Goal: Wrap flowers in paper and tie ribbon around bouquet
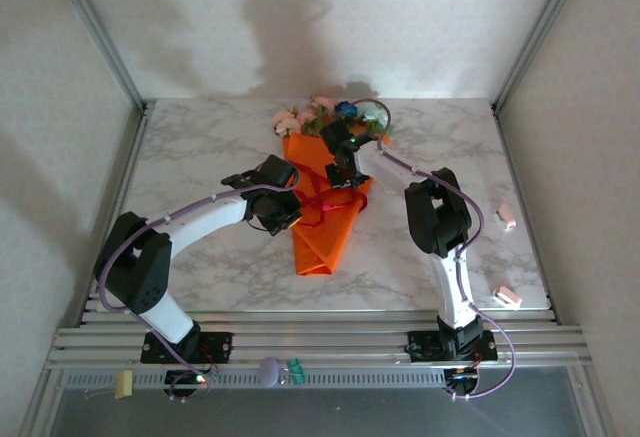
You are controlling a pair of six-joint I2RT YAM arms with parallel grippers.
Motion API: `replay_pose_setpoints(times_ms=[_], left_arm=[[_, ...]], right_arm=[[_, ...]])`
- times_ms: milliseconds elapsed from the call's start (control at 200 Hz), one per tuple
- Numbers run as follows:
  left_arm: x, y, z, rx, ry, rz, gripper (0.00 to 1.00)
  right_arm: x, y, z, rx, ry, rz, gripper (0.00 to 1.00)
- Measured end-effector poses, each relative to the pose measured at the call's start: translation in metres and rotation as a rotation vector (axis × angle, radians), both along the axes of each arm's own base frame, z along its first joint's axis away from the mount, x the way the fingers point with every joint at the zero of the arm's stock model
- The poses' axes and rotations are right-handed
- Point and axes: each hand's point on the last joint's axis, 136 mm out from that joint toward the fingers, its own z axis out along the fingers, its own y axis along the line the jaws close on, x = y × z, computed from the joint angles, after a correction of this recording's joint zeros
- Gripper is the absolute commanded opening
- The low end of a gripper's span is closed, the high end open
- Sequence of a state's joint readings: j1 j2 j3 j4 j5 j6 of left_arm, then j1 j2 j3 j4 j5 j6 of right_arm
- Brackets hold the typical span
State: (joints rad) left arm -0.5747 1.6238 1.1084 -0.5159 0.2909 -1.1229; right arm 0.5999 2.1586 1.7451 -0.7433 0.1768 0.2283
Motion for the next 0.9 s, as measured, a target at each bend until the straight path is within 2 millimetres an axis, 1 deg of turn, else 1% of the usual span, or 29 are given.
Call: replay_pose_setpoints(times_ms=[130, 390, 586, 721, 901], left_arm=[[0.0, 0.0, 0.0, -0.001, 0.001, -0.001, 0.0], [0.0, 0.0, 0.0, -0.001, 0.001, 0.0, 0.0], [0.0, 0.0, 0.0, -0.001, 0.001, 0.0, 0.0], [0.0, 0.0, 0.0, -0.002, 0.0, 0.0, 0.0], [-0.001, 0.0, -0.002, -0.002, 0.002, 0.003, 0.0]], right_arm=[[-0.006, 0.0, -0.002, 0.014, 0.017, 0.003, 0.44], [-0.007, 0.004, -0.002, 0.035, 0.028, 0.006, 0.46], [0.0, 0.009, 0.007, 0.055, 0.004, -0.003, 0.5], [0.002, 0.012, 0.009, 0.059, -0.009, -0.004, 0.52], [0.003, 0.024, 0.019, 0.072, -0.032, 0.025, 0.55]])
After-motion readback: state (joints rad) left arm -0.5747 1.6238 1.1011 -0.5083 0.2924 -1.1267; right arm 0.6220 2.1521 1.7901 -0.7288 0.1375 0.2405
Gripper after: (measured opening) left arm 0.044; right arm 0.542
